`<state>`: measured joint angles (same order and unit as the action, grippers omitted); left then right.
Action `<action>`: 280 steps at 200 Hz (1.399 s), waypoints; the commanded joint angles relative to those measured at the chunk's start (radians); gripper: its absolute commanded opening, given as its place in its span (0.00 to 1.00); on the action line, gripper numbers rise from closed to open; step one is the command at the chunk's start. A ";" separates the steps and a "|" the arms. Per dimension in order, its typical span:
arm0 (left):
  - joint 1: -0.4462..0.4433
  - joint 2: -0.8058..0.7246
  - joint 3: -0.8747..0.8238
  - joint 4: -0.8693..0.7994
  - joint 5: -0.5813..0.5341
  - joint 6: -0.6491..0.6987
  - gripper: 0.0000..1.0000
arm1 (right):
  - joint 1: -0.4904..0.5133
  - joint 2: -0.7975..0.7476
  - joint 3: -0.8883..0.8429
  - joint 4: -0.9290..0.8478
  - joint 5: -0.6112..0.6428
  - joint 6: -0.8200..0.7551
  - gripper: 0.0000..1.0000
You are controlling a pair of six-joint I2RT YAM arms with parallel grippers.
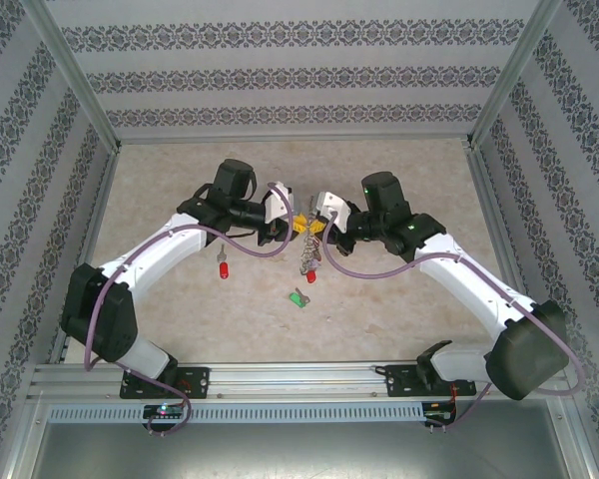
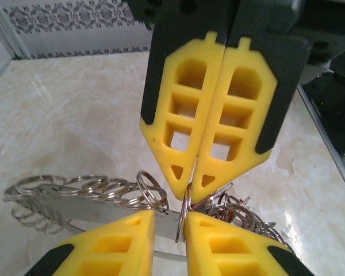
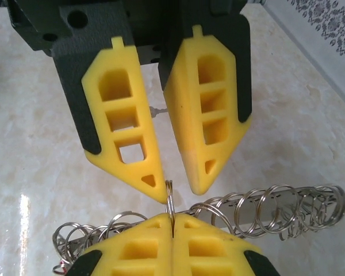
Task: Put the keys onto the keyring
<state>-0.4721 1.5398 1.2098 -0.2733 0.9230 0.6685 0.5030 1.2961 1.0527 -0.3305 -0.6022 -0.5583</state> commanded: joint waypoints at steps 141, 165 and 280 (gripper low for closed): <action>-0.029 0.012 0.022 -0.011 0.026 0.017 0.03 | 0.042 0.038 0.087 -0.054 0.054 -0.011 0.00; -0.028 0.013 0.021 -0.006 0.025 0.012 0.00 | 0.041 0.033 0.083 -0.043 0.053 0.011 0.00; -0.016 0.002 -0.107 0.460 0.186 -0.315 0.00 | -0.099 -0.008 -0.130 0.249 -0.199 0.203 0.15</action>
<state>-0.4843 1.5585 1.1034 0.0338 1.0023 0.4313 0.4141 1.3075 0.9424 -0.1814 -0.7288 -0.4000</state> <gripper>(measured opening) 0.058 0.155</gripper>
